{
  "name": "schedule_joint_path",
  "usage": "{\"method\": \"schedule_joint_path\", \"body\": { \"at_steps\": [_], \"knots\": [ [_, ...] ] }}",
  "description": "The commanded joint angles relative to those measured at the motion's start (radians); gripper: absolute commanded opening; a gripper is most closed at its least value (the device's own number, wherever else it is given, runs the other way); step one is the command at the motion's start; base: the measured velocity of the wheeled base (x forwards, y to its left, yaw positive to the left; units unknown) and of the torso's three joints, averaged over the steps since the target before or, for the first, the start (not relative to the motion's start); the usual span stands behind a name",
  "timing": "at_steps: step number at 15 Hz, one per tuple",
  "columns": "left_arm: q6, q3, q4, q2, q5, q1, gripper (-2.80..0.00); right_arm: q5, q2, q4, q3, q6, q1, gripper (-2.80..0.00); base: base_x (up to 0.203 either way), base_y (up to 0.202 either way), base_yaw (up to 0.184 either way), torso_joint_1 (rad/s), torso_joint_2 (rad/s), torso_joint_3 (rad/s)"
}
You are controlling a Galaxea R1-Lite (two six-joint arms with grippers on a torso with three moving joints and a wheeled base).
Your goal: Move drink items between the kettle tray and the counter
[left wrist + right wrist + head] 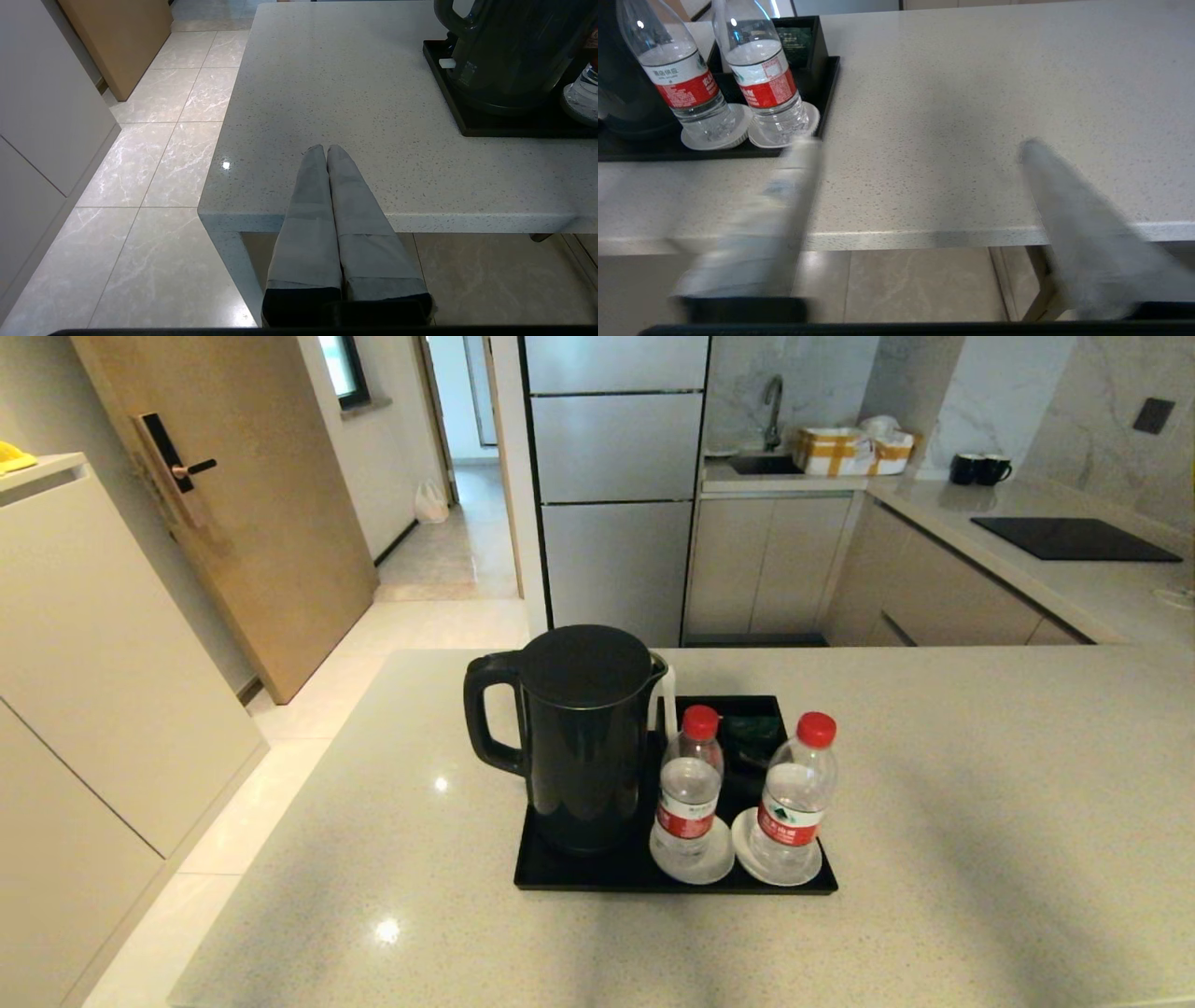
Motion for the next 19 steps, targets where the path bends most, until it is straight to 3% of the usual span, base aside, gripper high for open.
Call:
{"method": "schedule_joint_path", "body": {
  "at_steps": [1, 19],
  "knots": [
    [0.000, 0.002, 0.000, 0.001, 0.000, 0.002, -2.80, 0.000, 0.000, -0.002, 0.000, -0.001, 0.000, -2.80, 0.000, 0.000, 0.000, 0.000, 0.00, 0.000],
    [0.000, 0.002, 0.000, 0.001, 0.000, 0.001, -2.80, 0.000, 0.000, -0.001, 0.000, 0.002, 0.000, -2.80, 0.000, 0.000, 0.000, 0.000, 0.00, 0.000]
  ]
}}
